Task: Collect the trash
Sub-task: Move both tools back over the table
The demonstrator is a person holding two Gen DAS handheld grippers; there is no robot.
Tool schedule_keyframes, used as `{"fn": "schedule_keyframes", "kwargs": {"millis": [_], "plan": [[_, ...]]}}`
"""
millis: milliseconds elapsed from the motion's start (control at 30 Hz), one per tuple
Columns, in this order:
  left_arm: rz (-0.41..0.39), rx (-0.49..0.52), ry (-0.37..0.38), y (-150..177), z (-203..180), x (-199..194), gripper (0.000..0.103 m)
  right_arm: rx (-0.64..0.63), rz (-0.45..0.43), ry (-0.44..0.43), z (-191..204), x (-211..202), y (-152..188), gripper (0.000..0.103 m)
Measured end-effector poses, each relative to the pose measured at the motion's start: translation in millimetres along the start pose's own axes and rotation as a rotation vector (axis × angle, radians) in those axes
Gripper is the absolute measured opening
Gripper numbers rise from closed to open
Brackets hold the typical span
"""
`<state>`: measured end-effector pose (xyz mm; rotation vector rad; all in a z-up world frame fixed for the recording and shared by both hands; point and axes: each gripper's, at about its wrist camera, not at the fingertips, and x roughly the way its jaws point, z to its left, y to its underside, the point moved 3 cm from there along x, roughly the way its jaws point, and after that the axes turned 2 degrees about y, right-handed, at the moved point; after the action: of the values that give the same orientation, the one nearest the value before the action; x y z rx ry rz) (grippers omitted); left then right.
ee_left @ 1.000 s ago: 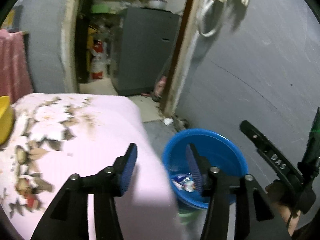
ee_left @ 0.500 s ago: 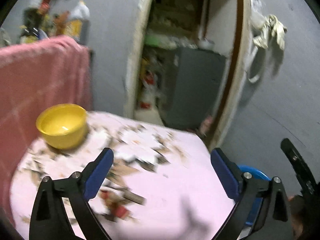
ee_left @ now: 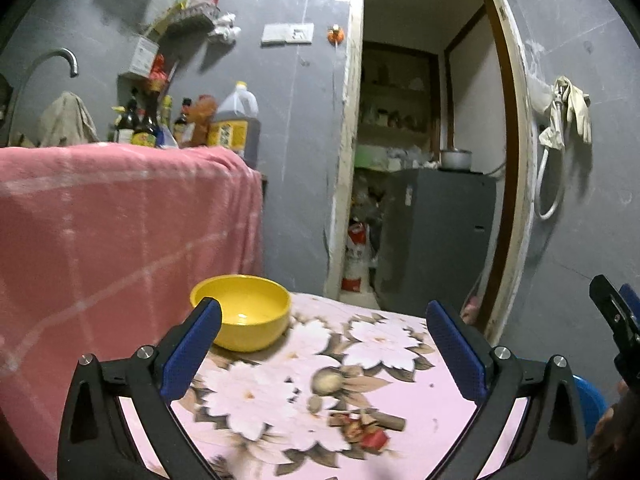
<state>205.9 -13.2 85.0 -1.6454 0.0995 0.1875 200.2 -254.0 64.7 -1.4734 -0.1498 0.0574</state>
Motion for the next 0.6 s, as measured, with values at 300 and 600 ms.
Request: {"fn": "schedule_keyframes", "kwargs": {"millis": [300,600], "plan": [[-0.033,0.063,-0.048,15,27,-12,0.1,-0.058,0.022,-0.087,36,7,10,0.103],[0.047,0.048,-0.075,35,56,0,0.1,-0.11,0.194,-0.188,65,30,38,0.103]]}}
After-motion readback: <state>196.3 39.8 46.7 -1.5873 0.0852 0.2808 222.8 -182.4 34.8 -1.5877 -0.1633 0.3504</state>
